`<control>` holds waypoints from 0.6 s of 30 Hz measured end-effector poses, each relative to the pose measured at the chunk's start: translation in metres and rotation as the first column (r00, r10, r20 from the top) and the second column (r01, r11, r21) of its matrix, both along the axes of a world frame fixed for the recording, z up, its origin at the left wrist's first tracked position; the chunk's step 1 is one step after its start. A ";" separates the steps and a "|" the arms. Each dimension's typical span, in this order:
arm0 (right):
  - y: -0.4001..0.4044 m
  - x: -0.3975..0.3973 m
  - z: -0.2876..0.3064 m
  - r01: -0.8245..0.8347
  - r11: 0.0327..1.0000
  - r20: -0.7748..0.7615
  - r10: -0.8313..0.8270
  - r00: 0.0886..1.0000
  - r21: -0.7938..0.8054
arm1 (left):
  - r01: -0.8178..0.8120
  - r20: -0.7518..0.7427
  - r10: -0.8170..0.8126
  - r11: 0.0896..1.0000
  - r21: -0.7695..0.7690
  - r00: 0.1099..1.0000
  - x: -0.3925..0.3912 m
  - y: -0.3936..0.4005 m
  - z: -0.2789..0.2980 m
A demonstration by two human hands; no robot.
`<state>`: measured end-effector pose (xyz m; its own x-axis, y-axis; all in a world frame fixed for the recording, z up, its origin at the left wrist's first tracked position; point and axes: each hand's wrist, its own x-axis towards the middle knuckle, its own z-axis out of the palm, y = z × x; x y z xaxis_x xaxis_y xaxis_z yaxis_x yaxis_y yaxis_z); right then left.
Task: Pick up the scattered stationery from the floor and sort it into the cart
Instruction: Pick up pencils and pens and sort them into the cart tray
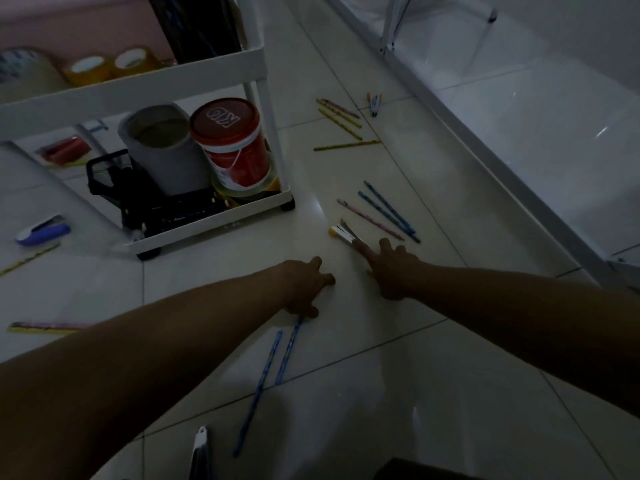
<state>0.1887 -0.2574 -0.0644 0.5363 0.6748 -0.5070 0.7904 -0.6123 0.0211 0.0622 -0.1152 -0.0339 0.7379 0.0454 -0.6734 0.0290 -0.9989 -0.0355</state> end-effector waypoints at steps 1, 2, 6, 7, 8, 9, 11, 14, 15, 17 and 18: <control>-0.002 0.000 0.000 -0.009 1.000 -0.006 0.009 1.000 0.019 | -0.011 0.003 0.011 1.000 -0.007 1.000 0.002 0.000 0.000; -0.004 0.000 0.001 -0.016 0.999 -0.021 0.017 1.000 0.035 | -0.024 0.004 0.024 1.000 -0.016 1.000 0.003 0.000 -0.001; -0.004 0.004 0.004 -0.041 0.997 -0.099 0.047 0.994 0.061 | -0.027 0.016 0.028 0.999 -0.033 0.999 0.003 0.004 -0.002; -0.002 0.004 0.005 -0.035 0.998 -0.116 0.041 0.992 0.052 | -0.018 0.017 0.019 0.999 -0.034 1.000 0.002 0.005 -0.002; 0.000 0.003 0.008 -0.026 0.999 -0.135 0.031 0.990 0.044 | -0.008 0.019 0.009 0.999 -0.036 1.000 0.002 0.006 -0.002; 0.002 0.001 0.011 -0.011 0.999 -0.157 0.017 0.988 0.043 | 0.002 0.019 -0.001 0.999 -0.037 1.000 0.001 0.007 -0.002; 0.010 -0.004 0.017 0.032 0.997 -0.201 -0.018 0.979 0.066 | 0.009 0.011 -0.008 0.999 -0.037 1.000 -0.001 0.009 -0.003; 0.023 -0.011 0.027 0.115 0.977 -0.275 -0.062 0.959 0.180 | -0.017 0.016 0.018 0.999 -0.035 1.000 -0.003 0.014 -0.003; 0.027 -0.013 0.028 0.142 0.963 -0.298 -0.070 0.952 0.228 | -0.030 0.031 0.031 0.999 -0.037 0.999 -0.004 0.017 -0.001; 0.037 -0.017 0.032 0.240 0.920 -0.382 -0.111 0.918 0.310 | -0.071 0.063 0.074 0.996 -0.057 0.995 -0.007 0.022 0.006; 0.042 -0.020 0.035 0.316 0.890 -0.444 -0.149 0.884 0.329 | -0.102 0.072 0.107 0.992 -0.075 0.992 -0.008 0.024 0.010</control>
